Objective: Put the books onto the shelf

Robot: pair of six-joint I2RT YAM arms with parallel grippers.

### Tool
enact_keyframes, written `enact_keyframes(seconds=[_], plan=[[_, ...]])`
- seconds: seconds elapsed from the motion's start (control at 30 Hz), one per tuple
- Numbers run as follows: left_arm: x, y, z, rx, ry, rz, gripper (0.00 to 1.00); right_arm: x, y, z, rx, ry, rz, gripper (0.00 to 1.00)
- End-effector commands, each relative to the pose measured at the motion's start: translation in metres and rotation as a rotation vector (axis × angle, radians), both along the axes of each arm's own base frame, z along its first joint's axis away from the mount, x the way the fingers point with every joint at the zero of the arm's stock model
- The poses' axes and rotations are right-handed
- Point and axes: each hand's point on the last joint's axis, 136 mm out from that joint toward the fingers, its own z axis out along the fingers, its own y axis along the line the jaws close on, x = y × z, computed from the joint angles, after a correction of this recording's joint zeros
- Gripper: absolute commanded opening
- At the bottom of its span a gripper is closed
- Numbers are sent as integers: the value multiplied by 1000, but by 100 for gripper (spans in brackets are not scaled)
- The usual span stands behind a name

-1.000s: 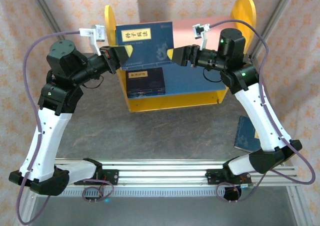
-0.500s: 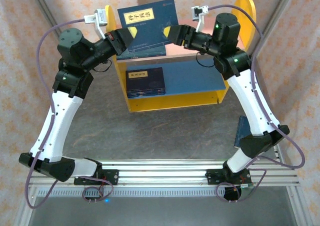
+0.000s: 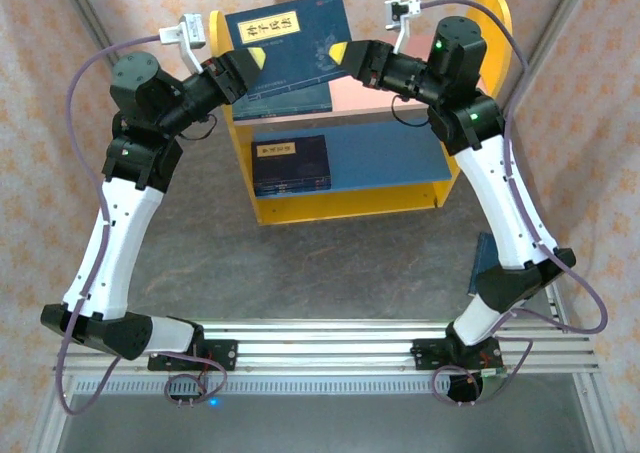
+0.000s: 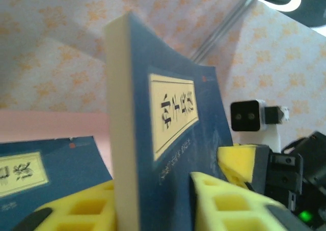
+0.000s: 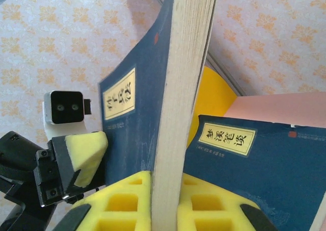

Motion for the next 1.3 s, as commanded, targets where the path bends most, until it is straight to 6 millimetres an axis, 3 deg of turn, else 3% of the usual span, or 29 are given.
enact_keyframes(seconds=[0.0, 0.1, 0.43, 0.7, 1.27], plan=[[-23, 21, 33, 35, -115, 99, 43, 14, -5, 1, -4, -9, -47, 3], [-34, 32, 34, 66, -121, 161, 48, 17, -4, -1, -5, -2, -50, 3], [-60, 67, 28, 154, -124, 351, 50, 32, 2, -11, 23, 51, -53, 2], [-61, 76, 15, 170, -94, 402, 51, 40, 7, -17, 75, 107, -41, 2], [-53, 75, -3, 164, -59, 396, 51, 24, 31, -37, 5, 132, -48, 3]])
